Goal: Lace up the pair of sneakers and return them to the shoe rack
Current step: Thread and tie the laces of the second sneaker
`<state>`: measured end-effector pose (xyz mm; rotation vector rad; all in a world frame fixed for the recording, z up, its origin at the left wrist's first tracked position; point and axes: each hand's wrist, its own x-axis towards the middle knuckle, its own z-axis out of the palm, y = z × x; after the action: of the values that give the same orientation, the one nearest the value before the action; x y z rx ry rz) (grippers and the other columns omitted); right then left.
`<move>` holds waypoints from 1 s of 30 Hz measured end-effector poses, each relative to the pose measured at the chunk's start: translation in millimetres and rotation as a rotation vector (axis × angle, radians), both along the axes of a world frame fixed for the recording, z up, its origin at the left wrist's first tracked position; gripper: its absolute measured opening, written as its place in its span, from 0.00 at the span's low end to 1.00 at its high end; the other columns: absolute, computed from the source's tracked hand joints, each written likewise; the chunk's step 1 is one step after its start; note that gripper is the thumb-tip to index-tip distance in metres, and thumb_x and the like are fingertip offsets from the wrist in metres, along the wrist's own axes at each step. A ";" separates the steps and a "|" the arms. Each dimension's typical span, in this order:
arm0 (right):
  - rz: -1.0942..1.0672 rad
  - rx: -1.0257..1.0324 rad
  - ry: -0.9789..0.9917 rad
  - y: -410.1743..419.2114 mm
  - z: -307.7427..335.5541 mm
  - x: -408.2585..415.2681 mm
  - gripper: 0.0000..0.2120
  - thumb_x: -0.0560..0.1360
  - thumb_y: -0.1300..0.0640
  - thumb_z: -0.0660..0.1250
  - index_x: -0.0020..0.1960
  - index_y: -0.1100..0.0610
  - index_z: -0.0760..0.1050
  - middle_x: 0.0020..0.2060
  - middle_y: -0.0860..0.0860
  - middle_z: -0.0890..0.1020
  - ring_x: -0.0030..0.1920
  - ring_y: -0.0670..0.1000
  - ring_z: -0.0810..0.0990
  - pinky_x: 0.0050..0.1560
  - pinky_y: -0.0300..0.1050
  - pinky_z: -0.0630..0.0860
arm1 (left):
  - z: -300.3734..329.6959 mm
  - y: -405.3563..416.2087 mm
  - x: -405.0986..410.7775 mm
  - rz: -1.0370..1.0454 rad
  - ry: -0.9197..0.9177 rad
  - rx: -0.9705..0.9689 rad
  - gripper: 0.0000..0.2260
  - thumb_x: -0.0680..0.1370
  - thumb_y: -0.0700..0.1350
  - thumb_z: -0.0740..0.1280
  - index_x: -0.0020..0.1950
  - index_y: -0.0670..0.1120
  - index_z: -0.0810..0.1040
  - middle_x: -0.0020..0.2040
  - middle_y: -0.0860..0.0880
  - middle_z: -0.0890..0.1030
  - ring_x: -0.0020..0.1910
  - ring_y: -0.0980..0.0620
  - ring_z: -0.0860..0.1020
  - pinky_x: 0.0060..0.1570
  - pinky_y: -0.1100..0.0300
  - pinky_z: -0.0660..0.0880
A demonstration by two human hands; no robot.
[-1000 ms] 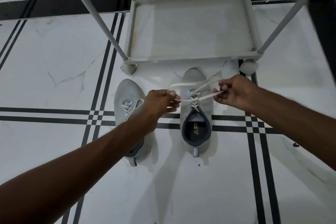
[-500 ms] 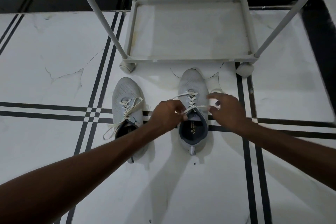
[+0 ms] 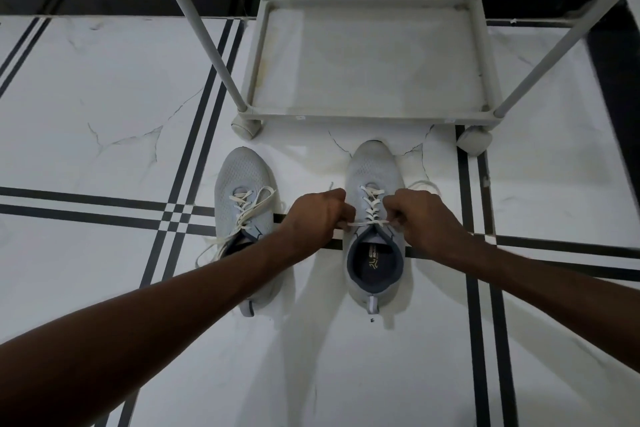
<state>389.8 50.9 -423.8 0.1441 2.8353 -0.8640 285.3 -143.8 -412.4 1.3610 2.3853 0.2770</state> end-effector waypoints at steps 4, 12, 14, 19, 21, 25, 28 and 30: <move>0.038 0.079 -0.018 5.1 -12.7 3.7 0.10 0.59 0.73 0.64 0.35 0.59 0.71 0.33 0.51 0.75 0.33 0.54 0.74 0.33 0.48 0.71 | -12.6 -14.4 1.4 -0.076 0.037 -0.052 0.07 0.78 0.42 0.63 0.50 0.49 0.80 0.47 0.49 0.78 0.45 0.45 0.79 0.38 0.57 0.67; 0.006 0.096 -0.022 13.2 -27.0 0.0 0.13 0.61 0.73 0.66 0.34 0.57 0.71 0.31 0.46 0.72 0.32 0.50 0.71 0.31 0.42 0.62 | -17.0 -21.0 3.2 -0.090 0.042 -0.139 0.07 0.78 0.42 0.60 0.47 0.48 0.78 0.46 0.48 0.82 0.43 0.45 0.80 0.40 0.55 0.70; -0.027 0.078 -0.062 16.7 -26.3 -1.7 0.12 0.65 0.72 0.67 0.35 0.56 0.73 0.32 0.46 0.75 0.32 0.45 0.72 0.31 0.38 0.64 | -13.4 -15.8 -6.9 -0.035 -0.087 -0.125 0.06 0.75 0.41 0.64 0.44 0.49 0.81 0.41 0.48 0.84 0.39 0.46 0.80 0.41 0.56 0.74; 0.068 -0.080 -0.326 39.0 15.8 -9.5 0.09 0.71 0.59 0.75 0.35 0.49 0.79 0.28 0.40 0.81 0.31 0.39 0.79 0.37 0.37 0.71 | 1.3 -26.0 -34.8 0.293 -0.617 0.014 0.03 0.75 0.45 0.72 0.43 0.46 0.85 0.35 0.51 0.85 0.33 0.57 0.80 0.39 0.66 0.75; 0.093 -0.191 -0.380 44.7 37.0 -8.0 0.06 0.72 0.57 0.75 0.37 0.50 0.83 0.29 0.40 0.82 0.30 0.39 0.79 0.37 0.37 0.73 | 9.3 -32.2 -36.1 0.371 -0.895 0.070 0.05 0.76 0.46 0.72 0.43 0.45 0.85 0.34 0.49 0.83 0.33 0.56 0.79 0.40 0.64 0.75; -0.054 -0.612 -0.294 41.0 58.0 -2.1 0.02 0.72 0.58 0.74 0.41 0.54 0.85 0.41 0.52 0.87 0.44 0.52 0.85 0.49 0.45 0.79 | 22.6 -26.4 -38.9 0.407 -1.240 0.193 0.05 0.78 0.40 0.69 0.43 0.46 0.83 0.46 0.47 0.84 0.45 0.54 0.82 0.50 0.59 0.77; -0.166 -0.886 -0.256 30.7 53.4 1.0 0.03 0.74 0.63 0.71 0.43 0.60 0.84 0.49 0.55 0.87 0.49 0.51 0.85 0.51 0.46 0.81 | 34.0 -9.7 -37.4 0.393 -1.396 0.257 0.05 0.78 0.41 0.68 0.43 0.46 0.82 0.60 0.46 0.83 0.59 0.49 0.80 0.56 0.57 0.76; -0.228 -0.989 -0.250 23.6 48.1 4.4 0.06 0.74 0.64 0.69 0.48 0.65 0.82 0.42 0.58 0.86 0.40 0.50 0.84 0.45 0.42 0.81 | 35.6 1.5 -33.1 0.413 -1.416 0.294 0.09 0.79 0.40 0.65 0.42 0.47 0.82 0.57 0.45 0.83 0.56 0.49 0.79 0.53 0.59 0.76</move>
<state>394.2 74.5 -375.7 0.3934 1.8989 -1.9910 252.2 -142.4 -376.8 0.3625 1.3333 1.2332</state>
